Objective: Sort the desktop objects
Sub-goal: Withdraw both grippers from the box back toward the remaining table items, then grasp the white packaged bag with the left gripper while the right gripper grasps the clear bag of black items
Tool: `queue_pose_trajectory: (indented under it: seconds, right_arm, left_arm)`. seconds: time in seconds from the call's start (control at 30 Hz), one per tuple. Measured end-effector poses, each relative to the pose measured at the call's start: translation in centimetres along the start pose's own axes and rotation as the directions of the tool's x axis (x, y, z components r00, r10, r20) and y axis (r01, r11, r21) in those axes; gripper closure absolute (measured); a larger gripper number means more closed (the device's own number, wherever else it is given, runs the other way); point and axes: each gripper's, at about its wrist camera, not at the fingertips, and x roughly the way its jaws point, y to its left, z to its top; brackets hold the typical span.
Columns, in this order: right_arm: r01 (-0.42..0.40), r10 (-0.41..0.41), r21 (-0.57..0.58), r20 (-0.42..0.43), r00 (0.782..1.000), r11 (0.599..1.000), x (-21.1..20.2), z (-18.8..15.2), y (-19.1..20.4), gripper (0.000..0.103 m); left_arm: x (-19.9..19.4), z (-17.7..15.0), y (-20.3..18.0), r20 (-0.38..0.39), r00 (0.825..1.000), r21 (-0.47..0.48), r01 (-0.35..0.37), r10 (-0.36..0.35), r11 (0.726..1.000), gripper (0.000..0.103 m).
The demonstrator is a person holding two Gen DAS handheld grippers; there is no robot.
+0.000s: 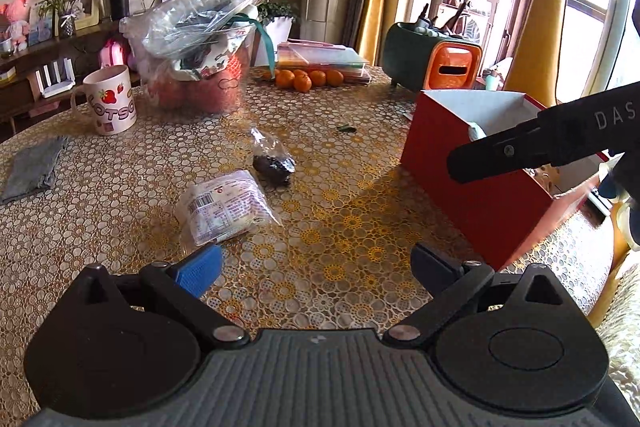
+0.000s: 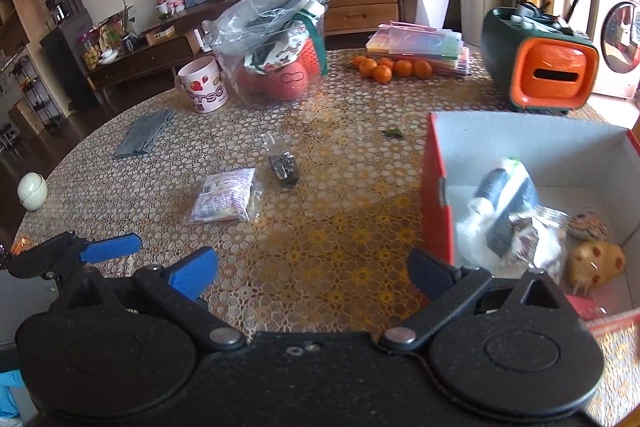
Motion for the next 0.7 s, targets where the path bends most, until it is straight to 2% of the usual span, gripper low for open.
queue_pose_trajectory:
  seconds: [0.17,0.7]
  right_arm:
    - [-0.006,0.006,-0.032,-0.014,1.000,0.999,3.0,1.9,0.9,0.001]
    - [-0.015,0.009,-0.067,-0.088,0.996,0.998,13.6,7.1,2.0,0.004]
  left_arm:
    - [2.0,0.6,1.4,0.013,0.999,0.023,-0.052,0.052,0.998,0.002]
    - [9.6,3.5,5.5,-0.052,0.995,-0.132,-0.091,0.084,0.987,0.002]
